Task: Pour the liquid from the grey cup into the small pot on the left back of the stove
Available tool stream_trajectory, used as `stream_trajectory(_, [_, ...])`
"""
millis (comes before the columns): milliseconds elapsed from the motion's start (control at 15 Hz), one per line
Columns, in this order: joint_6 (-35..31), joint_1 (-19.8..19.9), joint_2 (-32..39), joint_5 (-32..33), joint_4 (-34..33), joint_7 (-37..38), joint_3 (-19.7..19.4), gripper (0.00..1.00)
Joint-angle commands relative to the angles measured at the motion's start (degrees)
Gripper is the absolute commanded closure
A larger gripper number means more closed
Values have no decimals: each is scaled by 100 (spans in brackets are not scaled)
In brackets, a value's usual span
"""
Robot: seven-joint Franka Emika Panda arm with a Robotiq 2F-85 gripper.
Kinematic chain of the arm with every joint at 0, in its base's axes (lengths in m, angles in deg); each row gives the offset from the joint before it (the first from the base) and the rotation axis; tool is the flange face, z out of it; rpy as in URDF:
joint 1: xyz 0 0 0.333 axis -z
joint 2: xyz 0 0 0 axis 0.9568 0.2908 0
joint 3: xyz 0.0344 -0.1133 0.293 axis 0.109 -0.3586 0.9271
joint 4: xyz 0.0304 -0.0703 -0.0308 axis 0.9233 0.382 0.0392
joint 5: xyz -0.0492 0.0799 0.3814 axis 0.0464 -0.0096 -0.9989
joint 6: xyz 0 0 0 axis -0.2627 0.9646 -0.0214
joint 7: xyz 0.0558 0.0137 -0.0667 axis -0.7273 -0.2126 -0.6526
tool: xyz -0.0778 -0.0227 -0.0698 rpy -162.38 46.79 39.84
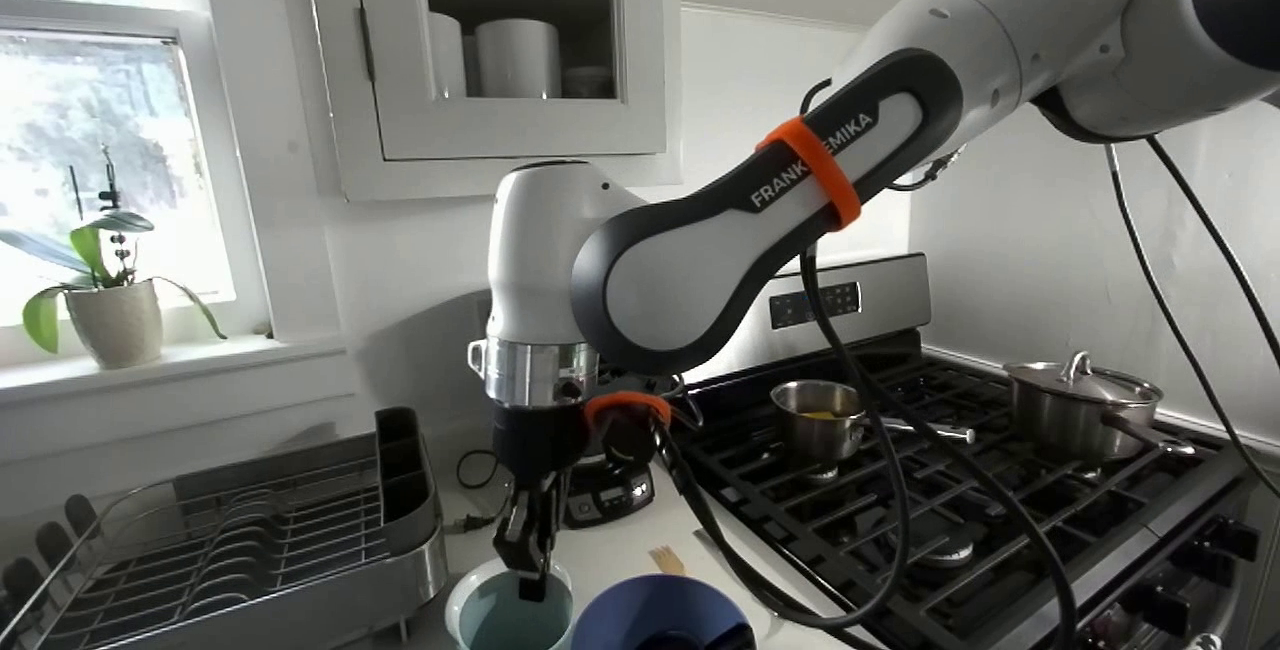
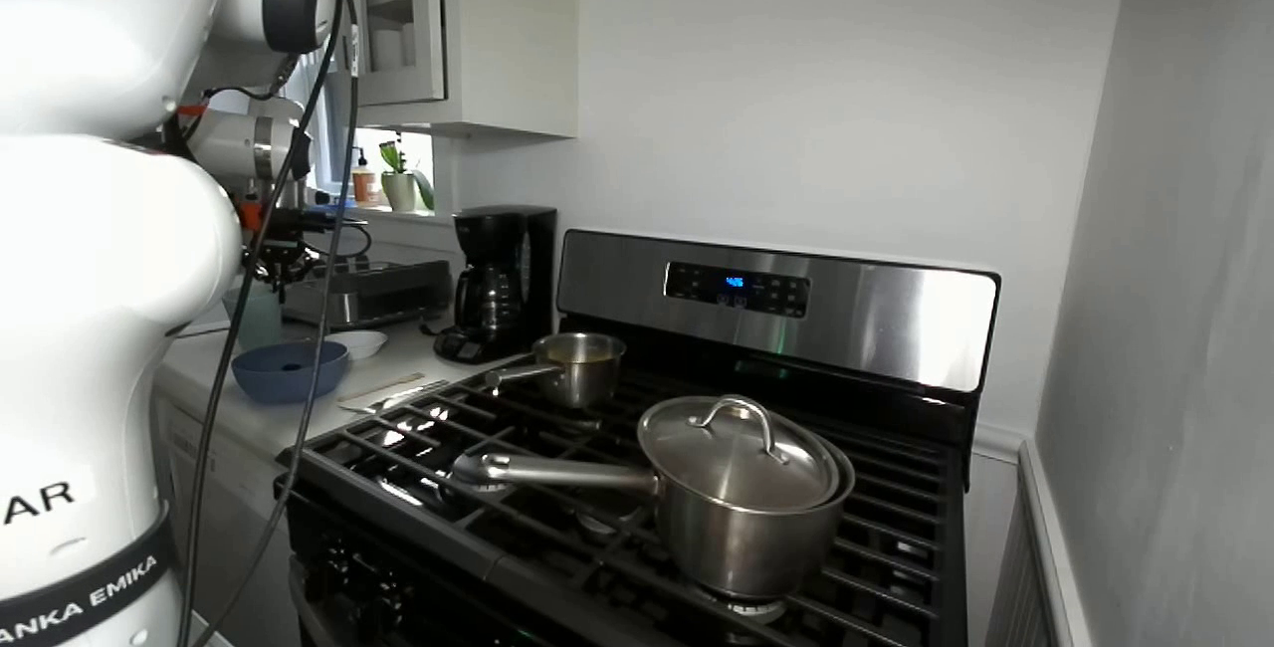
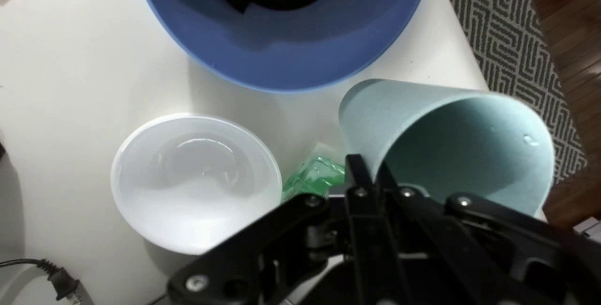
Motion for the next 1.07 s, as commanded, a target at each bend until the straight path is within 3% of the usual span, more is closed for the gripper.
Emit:
stream_trajectory(0, [429,-150,287,-225,-439,-247,-127,99])
stream_trajectory(67, [476,-154,326,-228,-475,-294,-129,94])
stream_trajectory(133, [536,-161,367,-228,-525,-320,-138,72])
stream_trajectory(267, [589,-149,433,-250,-596,-446,-116,65])
stream_trajectory(600, [515,-229,187,-112,-614,-997,-3,32])
stream_trajectory(867, [627,-633,-227,193,-566,-1178,-52,3])
stream_trajectory(1000, [1050,-904,-314,425,-638,-1371,-91,0])
